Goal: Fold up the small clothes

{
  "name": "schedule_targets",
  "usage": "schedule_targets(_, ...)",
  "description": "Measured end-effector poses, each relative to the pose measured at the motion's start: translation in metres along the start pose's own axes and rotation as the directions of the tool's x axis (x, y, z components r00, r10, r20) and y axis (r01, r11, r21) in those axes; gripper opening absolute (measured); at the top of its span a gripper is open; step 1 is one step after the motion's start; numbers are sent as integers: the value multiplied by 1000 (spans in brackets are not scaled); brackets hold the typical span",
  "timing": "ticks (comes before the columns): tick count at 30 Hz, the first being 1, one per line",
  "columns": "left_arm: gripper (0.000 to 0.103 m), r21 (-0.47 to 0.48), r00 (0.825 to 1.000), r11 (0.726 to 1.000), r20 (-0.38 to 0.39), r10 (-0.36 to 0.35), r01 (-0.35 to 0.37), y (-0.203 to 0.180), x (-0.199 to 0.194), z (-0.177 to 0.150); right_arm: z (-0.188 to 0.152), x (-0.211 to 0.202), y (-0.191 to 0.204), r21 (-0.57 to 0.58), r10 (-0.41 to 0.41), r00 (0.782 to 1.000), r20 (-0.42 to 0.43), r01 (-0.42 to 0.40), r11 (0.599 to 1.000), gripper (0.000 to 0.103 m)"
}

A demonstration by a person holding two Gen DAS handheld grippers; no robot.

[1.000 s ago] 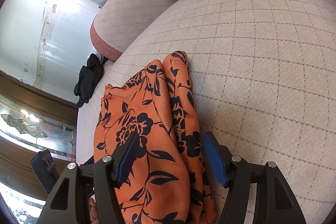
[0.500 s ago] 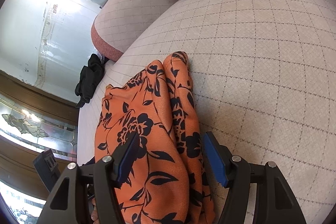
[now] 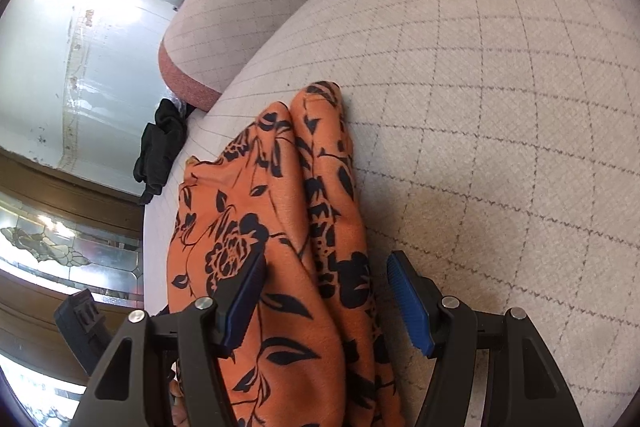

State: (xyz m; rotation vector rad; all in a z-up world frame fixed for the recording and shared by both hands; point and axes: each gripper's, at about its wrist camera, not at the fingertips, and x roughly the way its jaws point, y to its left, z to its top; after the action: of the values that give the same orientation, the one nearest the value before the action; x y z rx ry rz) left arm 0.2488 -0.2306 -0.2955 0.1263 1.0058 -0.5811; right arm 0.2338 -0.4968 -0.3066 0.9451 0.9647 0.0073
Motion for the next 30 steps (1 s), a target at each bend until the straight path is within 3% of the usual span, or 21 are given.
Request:
schedule_targets(14,91,-88,993,990,-20,-116,113,11,0,3,5,29,5,-11,96,994,-51,-96,995,78)
schedule_targets(19,92,-119,982,981,-91,-165,154,15,19,0,-4,38,27,-103,46,997,-59,-52,993,75)
schedule_targets(23,75,-160,980,972,-73,-186,173,22,16,0,-10,40,41,-160,-10,999,-39,4,987,48)
schedule_targets(24,66,-162,980,972,-68,-185,172,23,14,-1,-11,38,46,-167,-7,1000,-24,3,986,44)
schedule_targets(25,56,-167,981,971,-58,-183,171,23,11,-1,-13,36,51,-181,-16,1000,-8,14,983,43)
schedule_targets(27,46,-173,981,969,-40,-188,178,26,4,-1,-17,33,61,-219,-42,999,22,46,975,42)
schedule_targets(30,42,-185,982,965,-14,-189,183,29,-6,0,-24,23,76,-264,-41,996,76,60,963,40)
